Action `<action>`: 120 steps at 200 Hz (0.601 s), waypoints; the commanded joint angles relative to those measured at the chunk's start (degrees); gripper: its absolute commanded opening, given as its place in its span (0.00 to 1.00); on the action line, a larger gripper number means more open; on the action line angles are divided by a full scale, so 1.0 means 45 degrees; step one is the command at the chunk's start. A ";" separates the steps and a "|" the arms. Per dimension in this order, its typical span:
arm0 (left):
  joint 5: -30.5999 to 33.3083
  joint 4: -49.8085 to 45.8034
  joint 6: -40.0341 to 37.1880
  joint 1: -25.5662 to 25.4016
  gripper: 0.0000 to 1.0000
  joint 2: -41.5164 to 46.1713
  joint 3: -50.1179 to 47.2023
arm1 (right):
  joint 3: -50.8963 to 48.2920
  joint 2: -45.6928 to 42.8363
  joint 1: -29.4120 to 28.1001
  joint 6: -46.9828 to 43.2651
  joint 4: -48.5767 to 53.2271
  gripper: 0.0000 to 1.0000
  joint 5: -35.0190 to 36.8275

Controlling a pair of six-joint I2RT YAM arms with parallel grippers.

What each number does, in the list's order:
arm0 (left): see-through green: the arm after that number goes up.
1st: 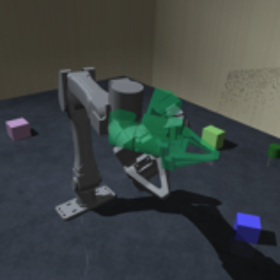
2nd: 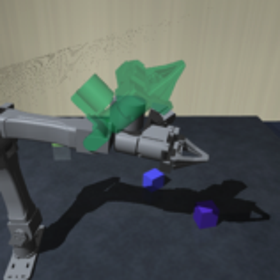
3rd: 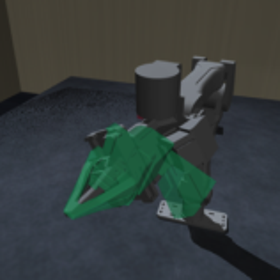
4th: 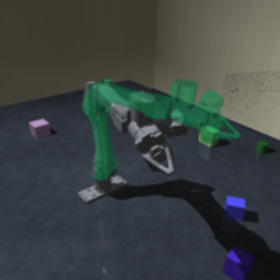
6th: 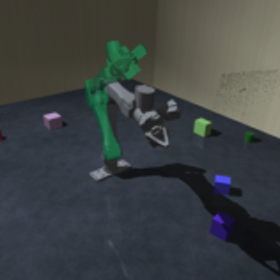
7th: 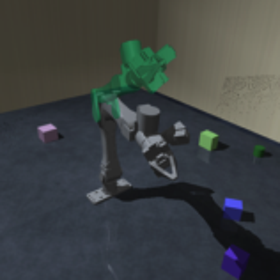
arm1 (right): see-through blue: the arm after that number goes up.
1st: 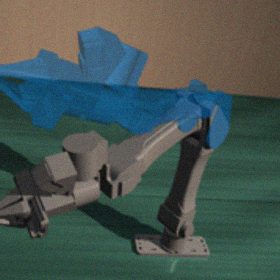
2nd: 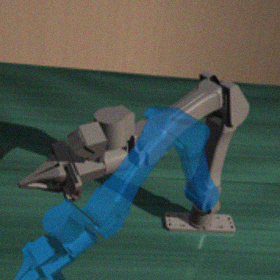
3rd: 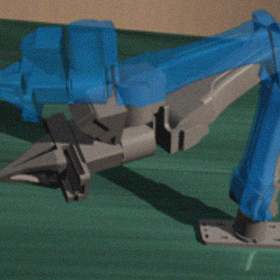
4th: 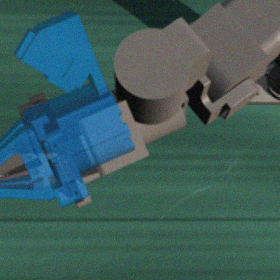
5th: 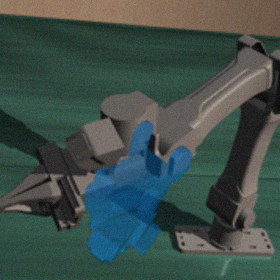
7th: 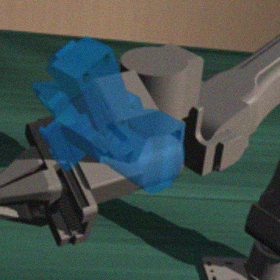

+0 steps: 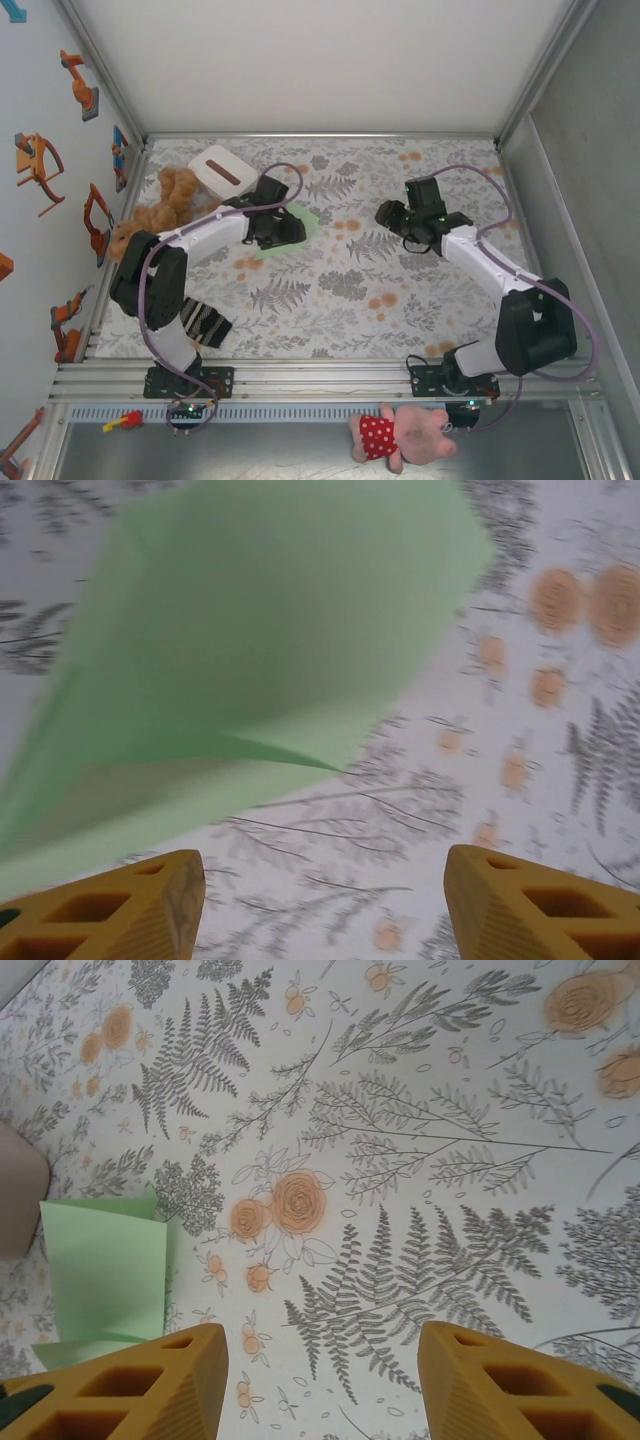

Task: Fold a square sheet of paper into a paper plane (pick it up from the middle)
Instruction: Turn over the paper at the center of the table, then fold the wing for the fifth time at the center of the table.

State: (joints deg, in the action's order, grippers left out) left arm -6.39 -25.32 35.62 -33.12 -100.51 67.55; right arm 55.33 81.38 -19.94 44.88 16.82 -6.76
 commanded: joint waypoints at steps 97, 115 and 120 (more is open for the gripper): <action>-0.1620 0.1675 0.0157 0.1479 0.66 -0.1842 0.0478 | 0.0204 0.1766 -0.0697 0.1427 -0.1729 0.50 -0.1609; -0.1966 0.1696 0.0473 0.1534 0.66 -0.2143 0.0424 | 0.0200 0.2010 -0.0896 0.1697 -0.2057 0.50 -0.1791; -0.2083 0.1707 0.0591 0.1540 0.66 -0.2213 0.0401 | 0.0199 0.2082 -0.0958 0.1803 -0.2126 0.49 -0.1844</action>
State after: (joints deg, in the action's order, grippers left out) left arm -12.01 -18.39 36.01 -26.28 -108.40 68.58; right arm 55.35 89.32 -23.03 50.15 10.39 -13.47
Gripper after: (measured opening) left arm 0.660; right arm 0.498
